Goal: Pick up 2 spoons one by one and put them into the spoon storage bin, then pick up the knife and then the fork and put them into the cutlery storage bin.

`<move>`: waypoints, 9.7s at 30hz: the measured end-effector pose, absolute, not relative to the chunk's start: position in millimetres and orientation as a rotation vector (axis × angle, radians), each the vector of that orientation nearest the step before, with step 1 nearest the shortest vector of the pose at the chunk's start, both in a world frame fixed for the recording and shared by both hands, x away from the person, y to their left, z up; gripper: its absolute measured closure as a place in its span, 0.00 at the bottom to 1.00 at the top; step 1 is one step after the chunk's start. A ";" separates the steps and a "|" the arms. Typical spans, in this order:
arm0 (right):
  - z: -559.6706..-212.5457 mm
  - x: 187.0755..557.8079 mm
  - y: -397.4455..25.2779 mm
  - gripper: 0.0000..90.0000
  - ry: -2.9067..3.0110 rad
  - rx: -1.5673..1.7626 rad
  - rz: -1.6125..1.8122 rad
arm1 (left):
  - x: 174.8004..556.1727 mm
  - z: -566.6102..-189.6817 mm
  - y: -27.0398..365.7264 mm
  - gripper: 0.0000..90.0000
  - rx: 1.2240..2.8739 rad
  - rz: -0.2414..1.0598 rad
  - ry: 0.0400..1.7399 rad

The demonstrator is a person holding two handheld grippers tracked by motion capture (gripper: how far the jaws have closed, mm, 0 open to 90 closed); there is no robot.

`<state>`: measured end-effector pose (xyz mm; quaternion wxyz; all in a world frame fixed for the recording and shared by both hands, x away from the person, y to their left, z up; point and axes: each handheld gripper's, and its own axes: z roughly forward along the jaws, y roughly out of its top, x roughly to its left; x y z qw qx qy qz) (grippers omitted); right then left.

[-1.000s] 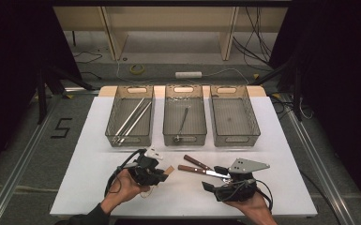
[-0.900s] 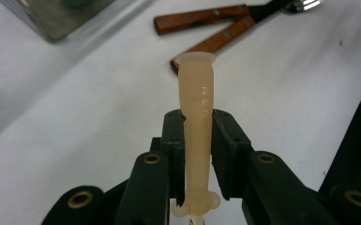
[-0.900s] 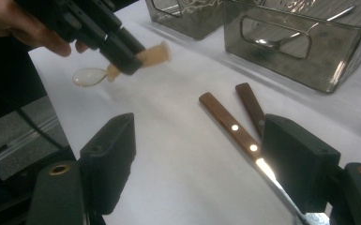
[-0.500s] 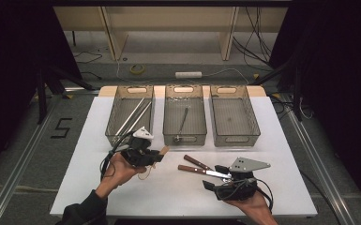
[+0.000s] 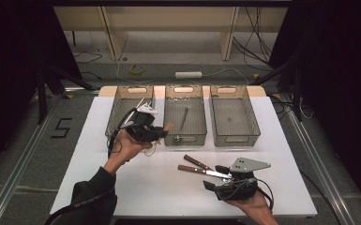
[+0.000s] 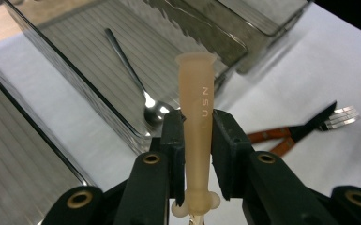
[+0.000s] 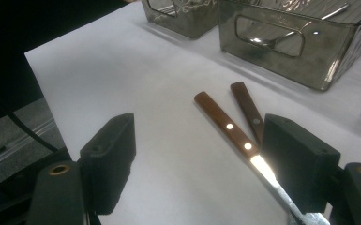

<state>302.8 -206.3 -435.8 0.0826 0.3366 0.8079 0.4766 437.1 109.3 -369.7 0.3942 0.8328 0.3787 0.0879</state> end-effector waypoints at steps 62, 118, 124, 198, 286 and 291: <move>-436.2 303.2 -207.4 0.31 2.420 1.003 1.442 | 536.1 -397.1 58.2 0.83 1.962 0.290 1.133; -435.7 303.9 -207.4 0.31 2.421 0.994 1.422 | 439.5 -394.0 114.2 0.25 1.962 0.235 1.003; -435.5 304.0 -207.4 0.31 2.419 0.993 1.422 | 425.0 -397.7 121.0 0.23 1.942 0.223 0.975; -438.4 384.1 -155.7 0.40 2.854 0.691 0.785 | 327.2 -420.5 174.2 0.18 1.805 0.313 0.873; -460.9 398.1 -130.4 0.82 2.988 0.502 0.444 | 319.8 -420.0 171.5 0.19 1.834 0.335 0.832; -460.1 395.1 -127.8 0.84 2.980 0.462 0.426 | 319.7 -419.9 171.7 0.18 1.832 0.336 0.833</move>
